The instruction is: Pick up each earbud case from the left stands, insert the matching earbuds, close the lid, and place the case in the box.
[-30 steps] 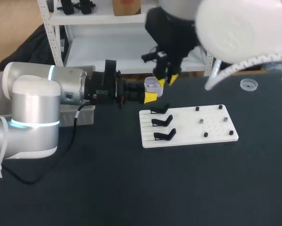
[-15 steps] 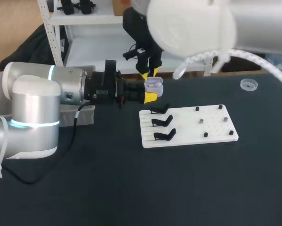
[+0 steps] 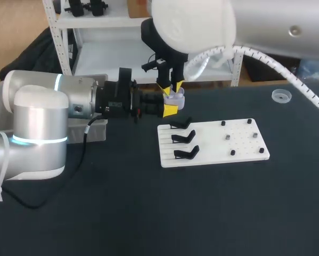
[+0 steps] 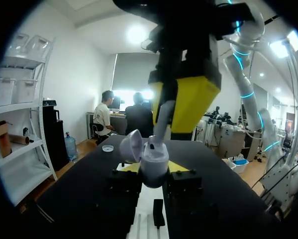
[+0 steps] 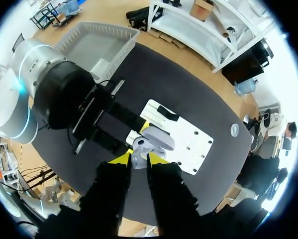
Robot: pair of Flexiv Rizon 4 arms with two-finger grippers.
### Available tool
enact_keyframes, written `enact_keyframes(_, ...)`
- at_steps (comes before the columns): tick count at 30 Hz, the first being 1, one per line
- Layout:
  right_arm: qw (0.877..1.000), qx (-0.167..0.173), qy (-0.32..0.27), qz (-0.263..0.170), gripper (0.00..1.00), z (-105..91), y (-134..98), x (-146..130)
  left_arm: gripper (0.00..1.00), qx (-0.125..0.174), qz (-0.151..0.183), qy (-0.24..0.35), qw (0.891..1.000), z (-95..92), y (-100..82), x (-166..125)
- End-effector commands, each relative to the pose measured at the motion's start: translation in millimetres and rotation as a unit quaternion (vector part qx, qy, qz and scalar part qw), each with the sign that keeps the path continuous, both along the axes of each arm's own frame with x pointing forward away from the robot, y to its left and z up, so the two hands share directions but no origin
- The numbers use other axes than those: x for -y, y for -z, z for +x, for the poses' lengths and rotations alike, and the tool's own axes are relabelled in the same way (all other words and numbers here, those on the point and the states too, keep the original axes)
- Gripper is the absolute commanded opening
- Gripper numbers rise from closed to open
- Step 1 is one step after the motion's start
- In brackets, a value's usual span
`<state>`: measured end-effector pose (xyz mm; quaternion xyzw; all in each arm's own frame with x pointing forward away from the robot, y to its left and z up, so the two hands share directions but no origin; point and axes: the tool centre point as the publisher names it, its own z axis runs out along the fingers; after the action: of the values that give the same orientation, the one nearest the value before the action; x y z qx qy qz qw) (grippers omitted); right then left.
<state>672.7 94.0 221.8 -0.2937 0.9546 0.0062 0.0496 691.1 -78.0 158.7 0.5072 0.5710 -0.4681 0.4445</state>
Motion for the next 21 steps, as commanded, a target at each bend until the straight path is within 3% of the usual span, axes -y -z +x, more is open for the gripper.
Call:
enact_keyframes(1,1.000,0.000,0.003,0.001,0.00,1.0,7.2,2.2,0.00,0.000,-0.001,0.000,1.000,0.4,0.5,-0.3)
enact_keyframes(21,1.000,0.001,0.002,0.005,0.00,7.5,10.5,0.6,0.00,0.000,-0.001,0.000,1.000,0.4,0.5,-0.3)
